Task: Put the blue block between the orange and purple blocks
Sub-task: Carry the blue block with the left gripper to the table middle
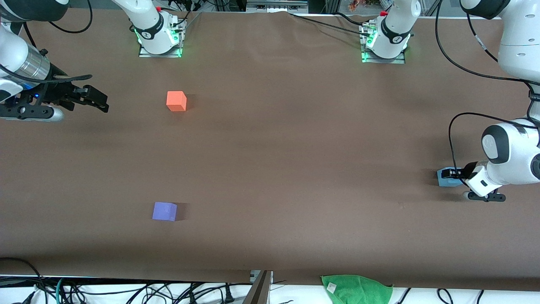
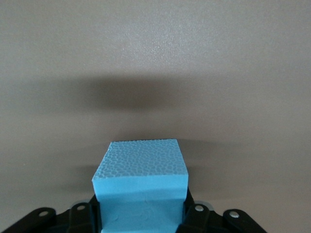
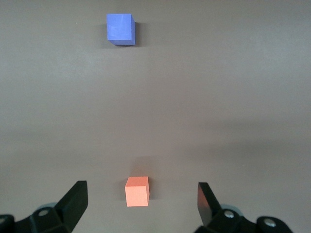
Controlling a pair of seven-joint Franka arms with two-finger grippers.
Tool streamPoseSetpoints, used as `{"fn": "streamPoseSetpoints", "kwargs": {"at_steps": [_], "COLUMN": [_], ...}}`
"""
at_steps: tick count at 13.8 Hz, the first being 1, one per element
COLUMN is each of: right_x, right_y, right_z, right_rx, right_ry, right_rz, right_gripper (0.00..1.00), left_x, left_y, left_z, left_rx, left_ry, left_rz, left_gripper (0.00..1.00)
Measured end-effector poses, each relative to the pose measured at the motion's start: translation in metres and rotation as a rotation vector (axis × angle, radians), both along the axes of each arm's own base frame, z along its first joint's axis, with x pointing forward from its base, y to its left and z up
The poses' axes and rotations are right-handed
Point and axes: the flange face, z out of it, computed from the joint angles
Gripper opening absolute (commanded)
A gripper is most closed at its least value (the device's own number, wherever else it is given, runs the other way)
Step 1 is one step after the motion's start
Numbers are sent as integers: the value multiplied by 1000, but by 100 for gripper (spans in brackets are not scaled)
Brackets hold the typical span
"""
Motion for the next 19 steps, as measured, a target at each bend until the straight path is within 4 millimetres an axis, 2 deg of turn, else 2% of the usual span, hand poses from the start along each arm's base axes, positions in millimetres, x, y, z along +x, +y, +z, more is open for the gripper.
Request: {"fn": "streamPoseSetpoints", "kwargs": {"at_steps": [2, 3, 5, 8, 10, 12, 15, 16, 19], "right_x": [0, 0, 0, 0, 2, 7, 13, 13, 15], "right_y": [0, 0, 0, -1, -4, -13, -23, -23, -21], "right_z": [0, 0, 0, 0, 0, -3, -7, -8, -11], "right_rx": [0, 0, 0, 0, 1, 2, 2, 2, 3], "right_ry": [0, 0, -1, -1, -10, -24, -32, -32, -28], "right_rz": [0, 0, -1, -2, -9, -27, -46, -46, -42], "right_gripper": [100, 100, 100, 100, 100, 100, 100, 100, 100], "left_x": [5, 8, 17, 28, 30, 28, 12, 4, -12], "left_y": [-2, -7, -31, -104, -160, -221, -332, -366, -449], "left_z": [10, 24, 68, 146, 175, 182, 177, 171, 144], "left_rx": [1, -2, -16, -23, -9, 12, -21, -41, -44], "left_ry": [-13, -14, -1, 27, 62, 86, 113, 127, 111], "left_rz": [-5, -13, -50, -125, -119, -100, -60, -47, 3], "left_gripper": [8, 9, 9, 12, 13, 13, 12, 13, 17]}}
